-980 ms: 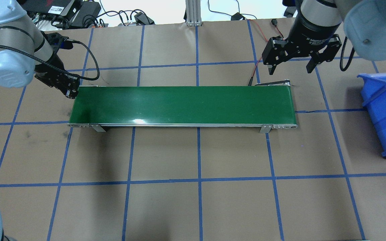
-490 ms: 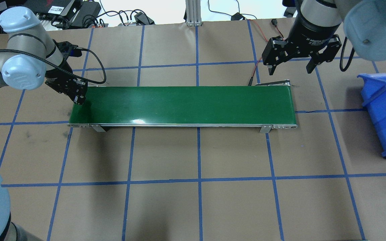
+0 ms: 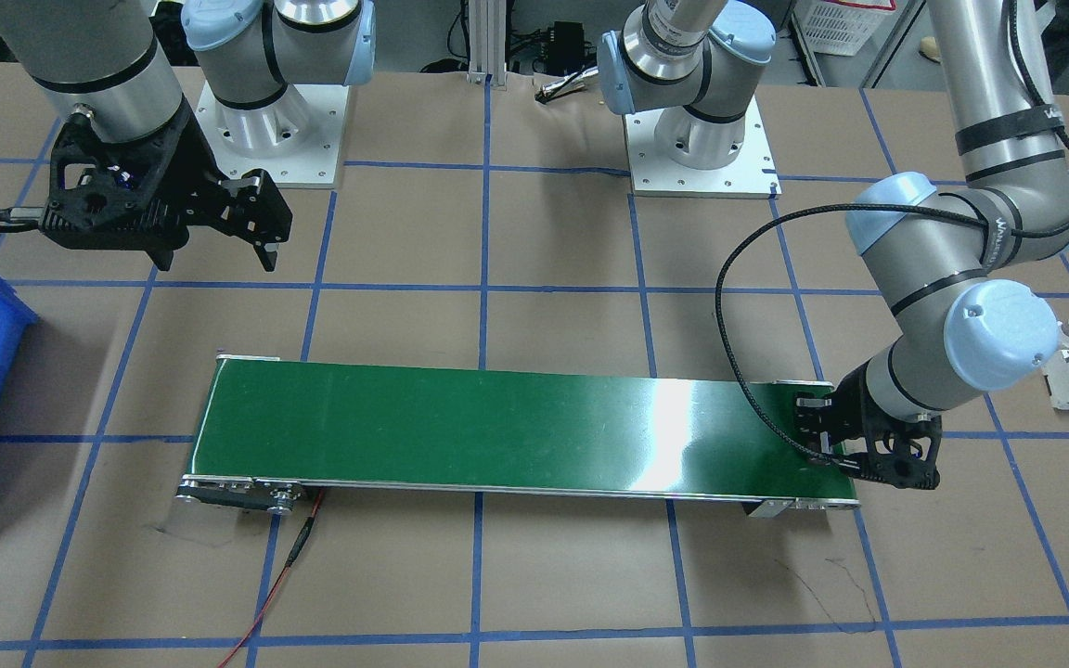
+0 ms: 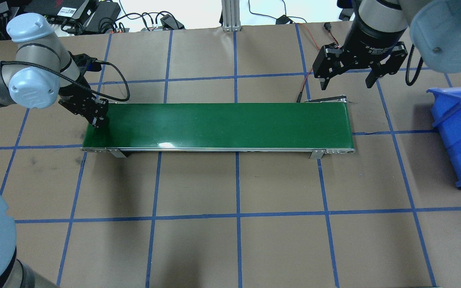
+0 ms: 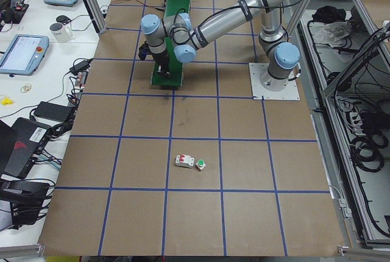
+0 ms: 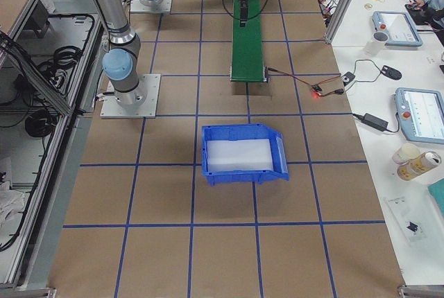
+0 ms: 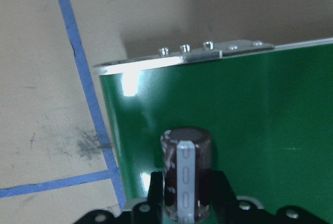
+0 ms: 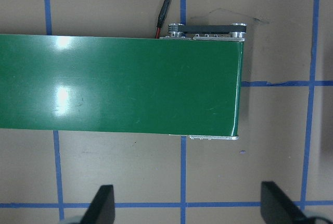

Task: Move capacitor from left to right
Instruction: 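Carry the capacitor over the belt and set it down with the left gripper, then raise the left gripper while the right gripper moves above the belt's far end, then lower the right gripper and grasp the capacitor arriving on the belt, then lift the capacitor with the right gripper and carry it into the blue bin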

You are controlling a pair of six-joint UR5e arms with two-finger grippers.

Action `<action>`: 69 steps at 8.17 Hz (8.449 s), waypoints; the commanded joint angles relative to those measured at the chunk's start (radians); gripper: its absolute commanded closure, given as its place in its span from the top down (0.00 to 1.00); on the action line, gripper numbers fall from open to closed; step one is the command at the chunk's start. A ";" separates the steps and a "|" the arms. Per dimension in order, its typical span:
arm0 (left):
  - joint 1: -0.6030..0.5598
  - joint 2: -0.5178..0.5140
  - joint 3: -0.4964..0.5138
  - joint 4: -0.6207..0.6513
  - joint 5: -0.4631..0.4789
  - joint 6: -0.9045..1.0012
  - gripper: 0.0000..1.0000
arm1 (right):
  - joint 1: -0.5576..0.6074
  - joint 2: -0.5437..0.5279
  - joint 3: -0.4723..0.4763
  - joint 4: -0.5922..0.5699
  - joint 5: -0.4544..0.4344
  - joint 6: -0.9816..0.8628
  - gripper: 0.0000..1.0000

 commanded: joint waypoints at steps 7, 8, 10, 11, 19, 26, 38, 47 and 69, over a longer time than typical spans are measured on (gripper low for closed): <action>-0.163 0.321 0.011 -0.012 -0.016 -0.301 1.00 | 0.001 0.197 0.074 -0.217 0.028 0.009 1.00; -0.180 0.345 0.011 -0.013 -0.019 -0.301 1.00 | 0.001 0.274 0.080 -0.309 0.031 0.010 1.00; -0.253 0.368 0.006 -0.016 -0.007 -0.305 1.00 | 0.001 0.328 0.086 -0.364 0.025 0.010 1.00; -0.276 0.378 0.012 -0.018 0.004 -0.333 1.00 | 0.001 0.328 0.088 -0.362 0.035 0.012 1.00; -0.304 0.405 0.005 -0.139 -0.005 -0.428 1.00 | -0.086 0.339 0.152 -0.368 0.354 -0.156 1.00; -0.304 0.401 0.000 -0.139 -0.004 -0.436 1.00 | -0.094 0.339 0.158 -0.360 0.341 -0.169 1.00; -0.301 0.382 -0.001 -0.131 -0.011 -0.456 1.00 | -0.093 0.341 0.158 -0.362 0.337 -0.163 1.00; -0.301 0.379 -0.001 -0.130 -0.010 -0.447 1.00 | -0.093 0.342 0.163 -0.365 0.341 -0.068 1.00; -0.301 0.365 -0.003 -0.125 -0.011 -0.459 1.00 | -0.724 0.395 0.002 -0.444 -0.051 -0.956 0.00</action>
